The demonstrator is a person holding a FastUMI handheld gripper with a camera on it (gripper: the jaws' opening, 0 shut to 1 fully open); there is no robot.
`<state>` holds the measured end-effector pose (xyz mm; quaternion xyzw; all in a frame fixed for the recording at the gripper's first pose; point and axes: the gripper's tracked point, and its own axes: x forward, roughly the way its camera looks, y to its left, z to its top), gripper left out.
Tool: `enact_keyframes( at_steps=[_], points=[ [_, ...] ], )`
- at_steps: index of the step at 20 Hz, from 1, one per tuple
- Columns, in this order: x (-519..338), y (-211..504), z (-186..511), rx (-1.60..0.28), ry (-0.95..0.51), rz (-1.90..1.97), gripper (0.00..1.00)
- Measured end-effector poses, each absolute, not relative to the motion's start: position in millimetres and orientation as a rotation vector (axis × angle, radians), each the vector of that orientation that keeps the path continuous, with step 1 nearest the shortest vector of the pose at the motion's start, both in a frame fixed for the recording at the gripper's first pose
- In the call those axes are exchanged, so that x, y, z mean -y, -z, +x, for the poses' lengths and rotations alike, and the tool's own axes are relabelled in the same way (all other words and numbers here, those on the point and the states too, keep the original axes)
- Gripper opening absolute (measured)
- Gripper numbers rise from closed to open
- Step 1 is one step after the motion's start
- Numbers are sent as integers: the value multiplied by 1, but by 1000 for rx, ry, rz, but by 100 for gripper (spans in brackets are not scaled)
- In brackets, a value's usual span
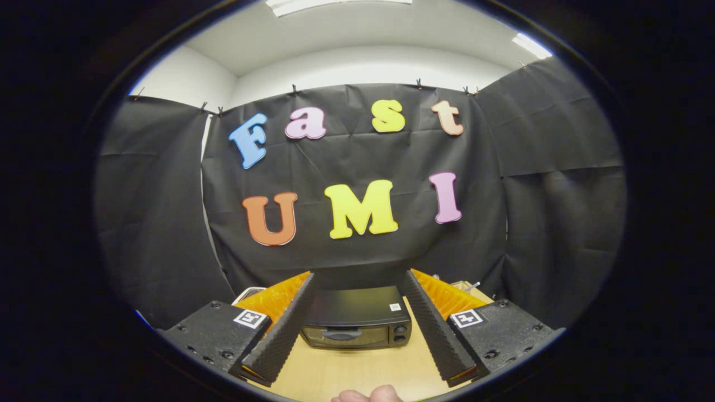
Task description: Open the toaster oven, put the food inside, and close the toaster oven door.
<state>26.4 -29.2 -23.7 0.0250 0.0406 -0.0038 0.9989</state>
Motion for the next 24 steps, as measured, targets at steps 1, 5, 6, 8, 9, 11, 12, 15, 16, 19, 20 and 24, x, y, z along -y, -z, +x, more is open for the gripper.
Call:
enact_keyframes(
  at_steps=[1,5,6,8,9,11,12,15,16,19,20,24],
  points=[
    [29,25,29,-86,6,50,100],
    [31,29,35,-91,5,54,100],
    [31,31,38,-92,4,58,100],
    [30,37,45,-103,4,66,100],
    [29,40,49,-110,-1,68,100],
    [26,47,58,-121,-10,69,100],
    [23,50,63,-123,-15,71,100],
    [15,68,83,-145,-33,67,100],
    [13,79,92,-155,-36,61,100],
    [5,120,127,-200,-44,46,100],
    [2,137,140,-218,-48,46,100],
    [-9,212,193,-316,-61,20,100]
  ],
)
